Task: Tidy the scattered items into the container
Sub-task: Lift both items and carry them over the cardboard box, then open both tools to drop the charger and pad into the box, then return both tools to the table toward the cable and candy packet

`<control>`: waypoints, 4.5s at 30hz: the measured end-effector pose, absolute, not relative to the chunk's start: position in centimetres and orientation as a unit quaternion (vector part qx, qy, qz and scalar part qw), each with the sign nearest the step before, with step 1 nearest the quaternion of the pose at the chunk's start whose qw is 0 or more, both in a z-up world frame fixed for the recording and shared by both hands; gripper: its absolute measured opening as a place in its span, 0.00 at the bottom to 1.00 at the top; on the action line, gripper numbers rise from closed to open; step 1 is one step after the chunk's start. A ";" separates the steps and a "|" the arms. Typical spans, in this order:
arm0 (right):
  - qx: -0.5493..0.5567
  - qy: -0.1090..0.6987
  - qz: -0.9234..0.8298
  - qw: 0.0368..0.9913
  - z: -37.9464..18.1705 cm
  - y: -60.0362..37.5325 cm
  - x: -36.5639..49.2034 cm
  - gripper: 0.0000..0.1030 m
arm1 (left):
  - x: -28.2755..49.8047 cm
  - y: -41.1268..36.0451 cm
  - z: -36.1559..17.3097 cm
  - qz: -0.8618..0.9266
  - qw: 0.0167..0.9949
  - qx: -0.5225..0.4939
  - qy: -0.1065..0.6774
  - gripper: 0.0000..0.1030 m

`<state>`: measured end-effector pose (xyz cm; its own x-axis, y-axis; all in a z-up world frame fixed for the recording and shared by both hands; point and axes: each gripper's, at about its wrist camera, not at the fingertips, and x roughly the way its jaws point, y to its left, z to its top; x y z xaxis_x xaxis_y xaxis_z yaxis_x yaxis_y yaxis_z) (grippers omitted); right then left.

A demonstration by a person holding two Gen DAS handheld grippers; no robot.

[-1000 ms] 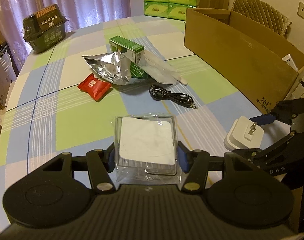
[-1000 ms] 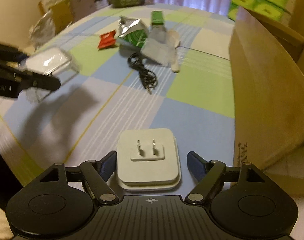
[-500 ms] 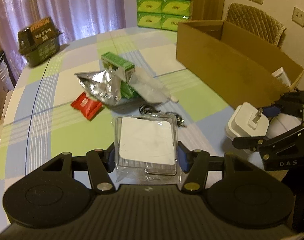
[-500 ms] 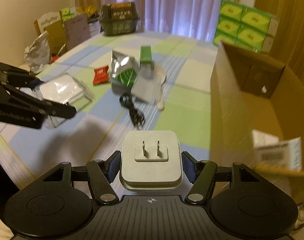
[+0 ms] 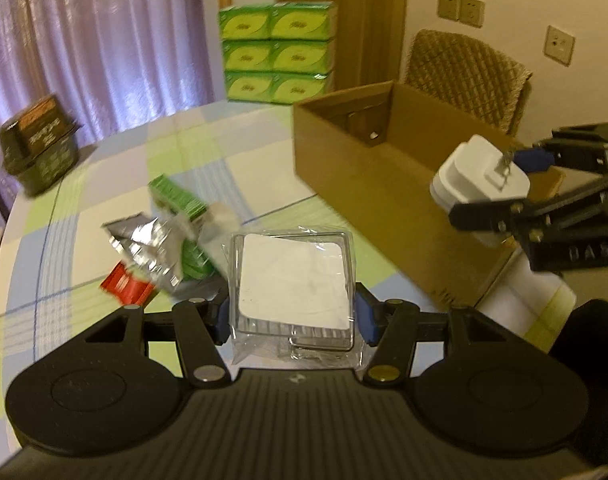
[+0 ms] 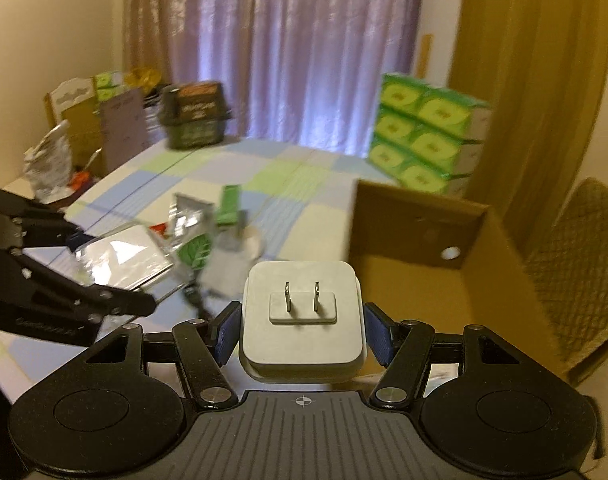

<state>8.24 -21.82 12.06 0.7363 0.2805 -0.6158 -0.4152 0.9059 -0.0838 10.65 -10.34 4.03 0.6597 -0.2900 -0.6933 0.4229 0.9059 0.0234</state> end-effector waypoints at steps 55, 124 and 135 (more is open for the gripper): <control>-0.049 0.347 0.108 0.930 9.6 -34.7 14.5 0.64 | 16.2 -20.3 5.0 -0.230 0.906 0.031 0.353 0.64; -0.141 0.368 0.316 0.863 5.4 -12.0 8.2 0.92 | 7.6 3.5 0.7 -0.022 0.921 0.020 0.388 0.94; -0.148 0.393 0.308 0.853 2.4 -10.2 12.1 0.91 | 11.0 4.2 -1.9 -0.025 0.911 0.019 0.412 0.95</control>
<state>12.12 -10.24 2.43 0.5006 0.4093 -0.7628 -0.6423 0.7663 -0.0104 11.02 4.16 -1.93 0.6590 -0.0302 -0.7515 0.0619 0.9980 0.0141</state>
